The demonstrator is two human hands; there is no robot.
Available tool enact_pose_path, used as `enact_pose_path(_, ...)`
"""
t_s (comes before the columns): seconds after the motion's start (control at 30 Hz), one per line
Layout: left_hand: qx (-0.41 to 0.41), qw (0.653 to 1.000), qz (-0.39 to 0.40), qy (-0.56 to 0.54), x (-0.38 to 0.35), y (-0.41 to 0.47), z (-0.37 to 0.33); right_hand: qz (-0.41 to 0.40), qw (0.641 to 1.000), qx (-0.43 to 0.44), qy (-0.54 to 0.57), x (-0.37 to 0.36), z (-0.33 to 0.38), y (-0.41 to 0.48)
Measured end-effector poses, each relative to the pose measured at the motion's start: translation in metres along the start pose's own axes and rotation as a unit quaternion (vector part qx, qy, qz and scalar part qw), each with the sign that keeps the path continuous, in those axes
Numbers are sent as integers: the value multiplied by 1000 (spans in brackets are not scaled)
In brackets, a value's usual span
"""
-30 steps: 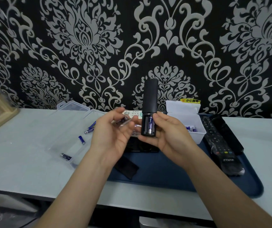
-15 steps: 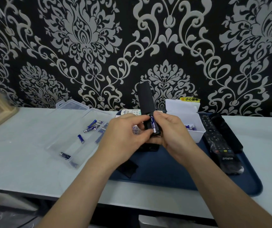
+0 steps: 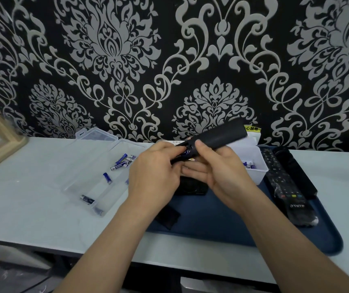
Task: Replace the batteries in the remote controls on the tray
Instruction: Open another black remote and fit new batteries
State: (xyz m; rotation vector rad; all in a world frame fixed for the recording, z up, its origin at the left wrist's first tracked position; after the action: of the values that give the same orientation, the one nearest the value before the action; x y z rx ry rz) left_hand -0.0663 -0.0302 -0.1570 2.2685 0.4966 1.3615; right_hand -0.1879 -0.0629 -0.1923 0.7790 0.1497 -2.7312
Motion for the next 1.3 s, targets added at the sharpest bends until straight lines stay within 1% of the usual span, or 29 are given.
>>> enact_pose_path(0.07,4,1000,8,-15,-2,1,5,-9,1000,4,21,2,3,-1)
enact_pose_path(0.1,19,999,8,-38,-2,2,8,-16,999,7,32,3,5,-1)
enact_pose_path(0.17,75,992,-4,-102,0,4,15,-31,998,24,42,5,6,-2)
enact_pose_path(0.2,99,988,-10,-116,2,4,18,-37,998,33,41,5,6,-2)
enact_pose_path(0.23,112,988,-9,-104,3,4,18,-40,998,42,37,4,5,-2)
enact_pose_path(0.33,129,989,30,-57,2,4,16,-39,997,69,16,-1,-3,-3)
enact_pose_path(0.43,146,986,58,-49,-1,4,17,-40,995,92,-3,-4,-7,-5)
enact_pose_path(0.6,180,980,67,-59,-1,7,21,-30,991,114,-57,-6,-8,-7)
enact_pose_path(0.77,167,979,68,-91,0,12,28,-11,990,122,-67,-7,-6,-8)
enact_pose_path(0.87,167,977,68,-111,1,12,27,-12,991,122,-45,-5,-5,-7)
enact_pose_path(1.0,176,974,38,-135,1,13,27,-11,990,128,-64,-5,-4,-5)
enact_pose_path(1.1,201,966,22,-162,-3,11,27,-11,986,140,-91,-6,-3,-5)
enact_pose_path(1.3,208,962,-10,-177,-7,10,24,-14,987,136,-87,-5,-5,-5)
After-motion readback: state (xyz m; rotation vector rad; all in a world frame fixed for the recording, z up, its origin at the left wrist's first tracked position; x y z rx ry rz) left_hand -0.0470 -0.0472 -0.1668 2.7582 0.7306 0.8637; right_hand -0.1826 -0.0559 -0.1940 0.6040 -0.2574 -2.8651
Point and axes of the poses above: each hand's wrist, its own y-axis towards the middle knuckle, its own x-axis out of the back of the hand, z = x × y, the point moved 6 cm from there along y, towards the middle knuckle, and after that the axes turned 6 degrees about y, right-handed, at the moved point
